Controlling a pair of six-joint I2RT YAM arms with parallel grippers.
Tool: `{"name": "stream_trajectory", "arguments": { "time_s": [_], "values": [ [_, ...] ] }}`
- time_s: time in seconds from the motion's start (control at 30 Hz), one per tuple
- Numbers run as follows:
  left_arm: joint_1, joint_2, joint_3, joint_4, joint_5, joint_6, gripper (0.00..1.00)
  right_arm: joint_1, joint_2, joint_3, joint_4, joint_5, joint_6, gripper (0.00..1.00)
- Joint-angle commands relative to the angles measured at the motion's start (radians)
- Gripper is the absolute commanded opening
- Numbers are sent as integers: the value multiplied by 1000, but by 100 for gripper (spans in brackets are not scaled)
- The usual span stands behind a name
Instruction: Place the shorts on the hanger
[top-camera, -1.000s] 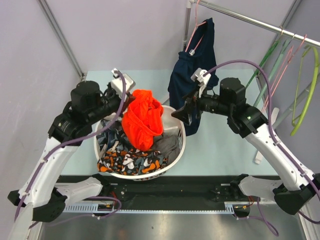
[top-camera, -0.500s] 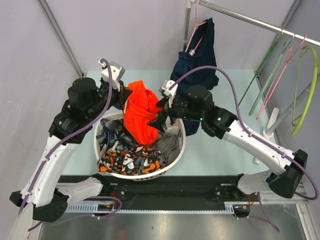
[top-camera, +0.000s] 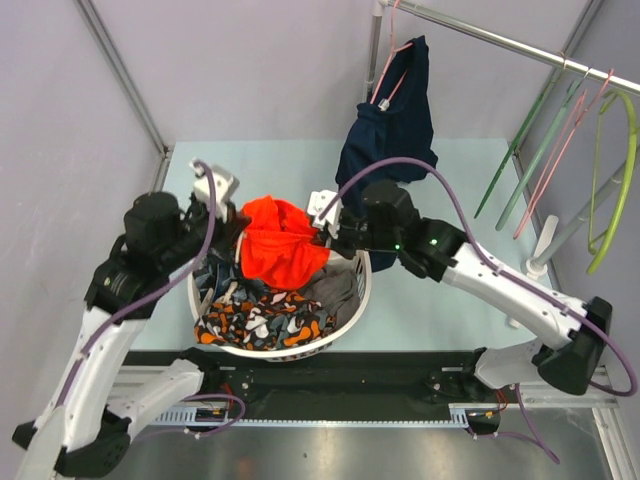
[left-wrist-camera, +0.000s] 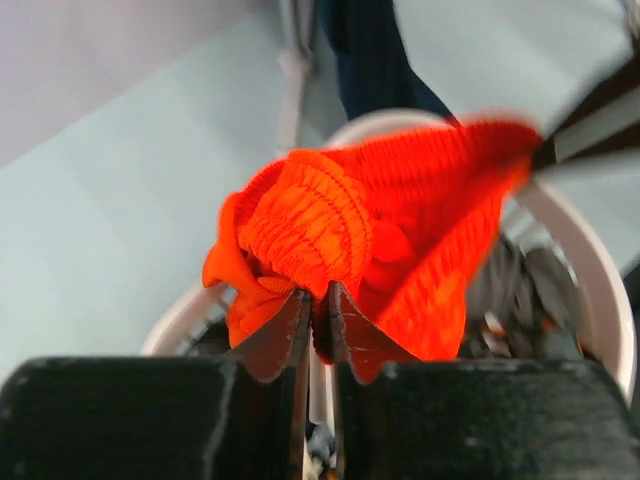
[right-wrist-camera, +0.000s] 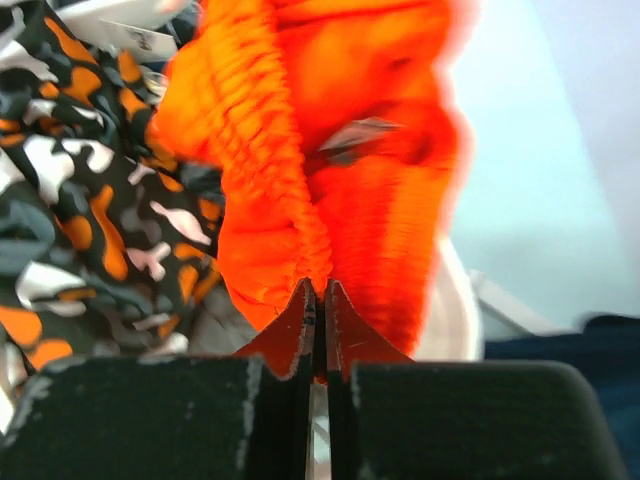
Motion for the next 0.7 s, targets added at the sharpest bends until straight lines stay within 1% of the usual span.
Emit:
{"name": "stream_trajectory", "arguments": {
  "time_s": [0.0, 0.03, 0.07, 0.1, 0.13, 0.2, 0.23, 0.3, 0.33, 0.37, 0.43, 0.47, 0.5, 0.63, 0.67],
  "values": [
    [6, -146, -58, -263, 265, 417, 22, -31, -165, 22, -74, 52, -196, 0],
    [6, -190, -72, -336, 305, 493, 29, -35, -179, 22, -85, 50, -219, 0],
    [6, -207, -86, -486, 338, 563, 39, -35, -192, 22, -117, 34, -275, 0],
    [6, -221, -109, -537, 361, 653, 42, -35, -220, 22, -143, 17, -306, 0],
    [7, -230, -122, -606, 358, 681, 47, -31, -232, 22, -206, 0, -364, 0],
    [6, -227, -139, -631, 340, 712, 52, -20, -267, 22, -270, -40, -392, 0],
    [6, -218, -136, -627, 340, 709, 61, -3, -278, 22, -344, -54, -411, 0],
    [6, -204, -129, -538, 326, 636, 70, 23, -295, 20, -416, -71, -466, 0],
    [6, -183, -131, -495, 323, 597, 76, 43, -298, 18, -476, -66, -481, 0],
    [6, -168, -140, -408, 320, 527, 78, 66, -303, 15, -500, -53, -506, 0],
    [6, -125, -155, -327, 312, 459, 79, 81, -314, 11, -556, -36, -520, 0],
    [6, -82, -168, -290, 311, 400, 79, 86, -318, 8, -568, -23, -524, 0],
    [6, -62, -174, -217, 307, 373, 79, 87, -324, 3, -574, -19, -518, 0],
    [6, 53, -178, -70, 361, 237, 79, 86, -353, -8, -587, -8, -511, 0],
    [6, 84, -168, -47, 381, 177, 78, 86, -354, -8, -590, -6, -511, 0]
  ]
}}
